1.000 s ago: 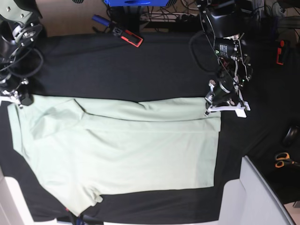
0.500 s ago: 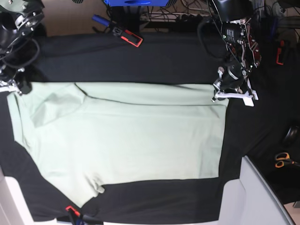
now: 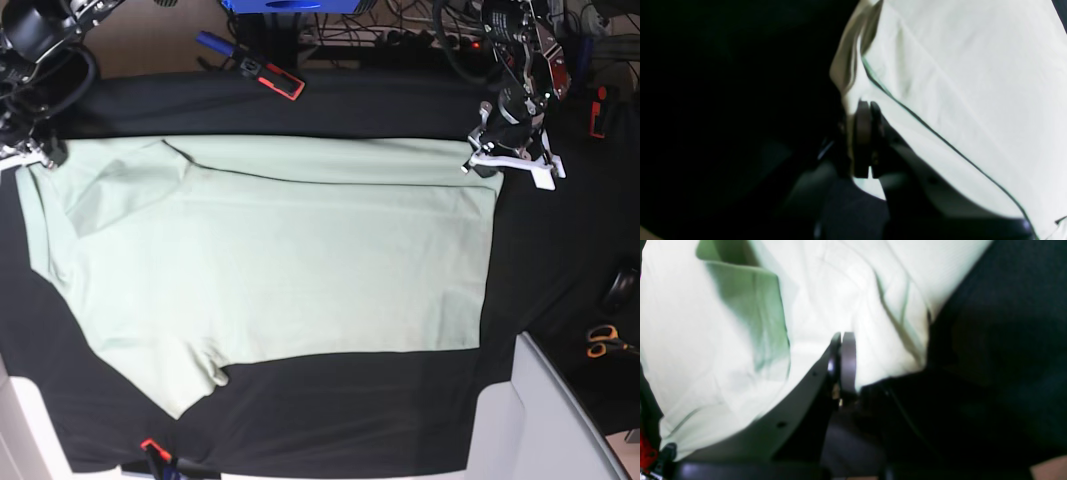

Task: Fold the T-shirt properly
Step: 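Drag the folded shirt toward the robot with both grippers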

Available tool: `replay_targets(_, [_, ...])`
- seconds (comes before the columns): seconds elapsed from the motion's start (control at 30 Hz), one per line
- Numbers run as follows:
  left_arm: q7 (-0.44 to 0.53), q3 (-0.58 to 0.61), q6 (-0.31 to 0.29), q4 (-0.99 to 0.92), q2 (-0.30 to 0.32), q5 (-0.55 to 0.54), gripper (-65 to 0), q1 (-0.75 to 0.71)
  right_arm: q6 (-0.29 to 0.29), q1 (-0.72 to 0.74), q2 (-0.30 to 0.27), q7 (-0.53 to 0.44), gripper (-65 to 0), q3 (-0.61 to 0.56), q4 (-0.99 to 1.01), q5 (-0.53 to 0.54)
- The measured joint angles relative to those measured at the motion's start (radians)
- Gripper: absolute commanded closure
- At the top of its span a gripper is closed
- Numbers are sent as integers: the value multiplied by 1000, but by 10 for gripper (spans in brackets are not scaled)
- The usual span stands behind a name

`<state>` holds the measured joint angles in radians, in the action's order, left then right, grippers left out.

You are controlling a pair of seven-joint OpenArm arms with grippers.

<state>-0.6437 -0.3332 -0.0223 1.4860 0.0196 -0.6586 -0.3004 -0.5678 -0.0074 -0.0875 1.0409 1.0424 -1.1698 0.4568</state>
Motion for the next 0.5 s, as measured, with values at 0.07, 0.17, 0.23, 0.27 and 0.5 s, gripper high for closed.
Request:
replay_targets(0.07, [0, -1, -1, 0, 0, 0, 0, -8, 0, -18, 6, 0, 0, 0, -31, 5])
replay_targets(0.17, [1, -2, -1, 0, 1, 0, 0, -31, 0, -56, 8, -3, 0, -3, -39, 73])
replay_targets(0.23, [1, -2, -1, 1, 4, 0, 0, -50, 0, -85, 7, -2, 0, -7, -39, 108])
replay_targets(0.27, [0, -2, -1, 1, 5, -1, 0, -58, 3, -95, 6, 1, 0, -7, -39, 114])
replay_targets(0.5, [2, -3, -4, 3, 6, -4, 0, -99, 3, -102, 4, 1, 0, -7, -39, 121])
